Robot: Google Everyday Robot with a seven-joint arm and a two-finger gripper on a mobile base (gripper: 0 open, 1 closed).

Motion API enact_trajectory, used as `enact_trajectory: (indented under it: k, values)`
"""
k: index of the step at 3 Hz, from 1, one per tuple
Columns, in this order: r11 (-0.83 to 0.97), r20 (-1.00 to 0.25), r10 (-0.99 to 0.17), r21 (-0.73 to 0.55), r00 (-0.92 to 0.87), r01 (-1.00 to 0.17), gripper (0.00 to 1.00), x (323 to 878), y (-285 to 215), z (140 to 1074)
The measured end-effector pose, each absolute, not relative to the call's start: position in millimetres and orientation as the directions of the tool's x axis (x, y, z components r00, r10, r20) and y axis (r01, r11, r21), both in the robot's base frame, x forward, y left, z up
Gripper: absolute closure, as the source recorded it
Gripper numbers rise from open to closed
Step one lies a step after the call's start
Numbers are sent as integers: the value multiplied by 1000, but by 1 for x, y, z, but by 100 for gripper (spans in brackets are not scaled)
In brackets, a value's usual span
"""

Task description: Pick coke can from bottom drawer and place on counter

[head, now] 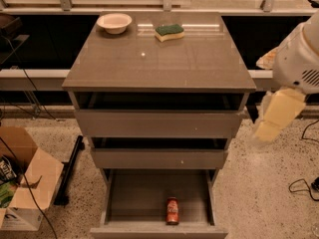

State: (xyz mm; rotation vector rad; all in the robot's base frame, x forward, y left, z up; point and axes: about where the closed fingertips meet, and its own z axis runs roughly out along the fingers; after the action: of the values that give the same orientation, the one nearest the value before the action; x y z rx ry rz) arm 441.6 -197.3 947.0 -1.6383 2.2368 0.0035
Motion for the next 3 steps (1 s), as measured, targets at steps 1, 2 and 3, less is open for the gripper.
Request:
enact_trajectory:
  k: [1, 2, 3]
  values:
    - [367, -376, -879, -142, -293, -919, 0, 447, -169, 895]
    - [381, -461, -831, -68, -310, -922, 0, 454, -150, 837]
    - [370, -533, -780, 28, -327, -928, 0, 458, -140, 776]
